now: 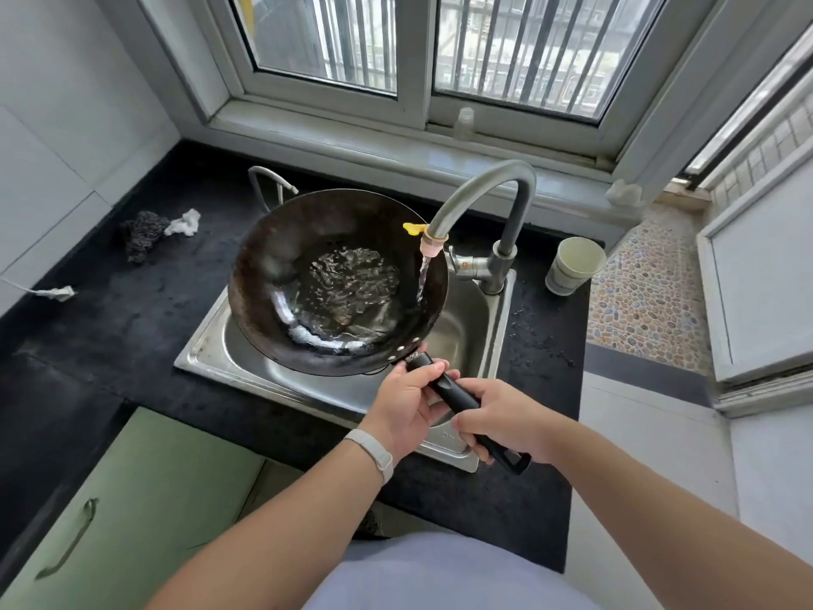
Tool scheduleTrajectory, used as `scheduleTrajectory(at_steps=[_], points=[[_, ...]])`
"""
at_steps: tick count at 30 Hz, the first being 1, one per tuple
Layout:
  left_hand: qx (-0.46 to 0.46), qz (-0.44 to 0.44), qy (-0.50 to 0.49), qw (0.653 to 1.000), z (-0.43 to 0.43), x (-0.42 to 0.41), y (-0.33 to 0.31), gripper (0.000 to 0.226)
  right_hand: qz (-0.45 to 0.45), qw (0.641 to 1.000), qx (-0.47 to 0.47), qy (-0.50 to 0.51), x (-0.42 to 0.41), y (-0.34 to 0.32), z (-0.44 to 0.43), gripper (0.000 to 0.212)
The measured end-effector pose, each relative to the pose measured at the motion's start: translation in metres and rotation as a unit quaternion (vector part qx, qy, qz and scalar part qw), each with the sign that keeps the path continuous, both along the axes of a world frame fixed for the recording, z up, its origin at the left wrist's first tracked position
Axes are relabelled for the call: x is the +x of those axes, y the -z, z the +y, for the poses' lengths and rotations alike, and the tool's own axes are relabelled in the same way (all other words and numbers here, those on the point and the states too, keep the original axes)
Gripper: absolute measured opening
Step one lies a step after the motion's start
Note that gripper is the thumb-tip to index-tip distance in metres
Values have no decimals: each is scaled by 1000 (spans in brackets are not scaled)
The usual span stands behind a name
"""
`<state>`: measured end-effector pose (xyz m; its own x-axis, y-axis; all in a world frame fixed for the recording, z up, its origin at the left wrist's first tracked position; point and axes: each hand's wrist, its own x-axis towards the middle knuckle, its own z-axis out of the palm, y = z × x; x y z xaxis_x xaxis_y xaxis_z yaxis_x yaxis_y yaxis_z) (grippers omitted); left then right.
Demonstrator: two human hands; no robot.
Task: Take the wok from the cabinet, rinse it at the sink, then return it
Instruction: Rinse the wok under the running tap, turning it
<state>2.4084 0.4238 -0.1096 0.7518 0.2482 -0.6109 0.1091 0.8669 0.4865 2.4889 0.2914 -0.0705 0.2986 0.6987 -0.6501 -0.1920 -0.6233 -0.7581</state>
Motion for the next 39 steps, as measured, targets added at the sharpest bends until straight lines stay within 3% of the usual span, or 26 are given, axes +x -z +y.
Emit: scheduleTrajectory(at_steps=[5, 12, 23, 29, 39], points=[[45, 17, 17, 999, -1, 1, 5, 32, 64, 997, -28, -22, 13, 1, 0, 40], [45, 17, 33, 998, 5, 0, 11, 19, -89, 995, -52, 2, -5, 14, 10, 31], [32, 21, 61, 997, 7, 8, 10, 19, -174, 982, -9, 76, -11, 26, 2, 4], [30, 34, 69, 997, 8, 15, 7, 21, -227, 971, -10, 77, -8, 34, -1, 5], [53, 85, 70, 993, 4, 15, 10, 21, -180, 979, 0, 99, -12, 50, -4, 12]])
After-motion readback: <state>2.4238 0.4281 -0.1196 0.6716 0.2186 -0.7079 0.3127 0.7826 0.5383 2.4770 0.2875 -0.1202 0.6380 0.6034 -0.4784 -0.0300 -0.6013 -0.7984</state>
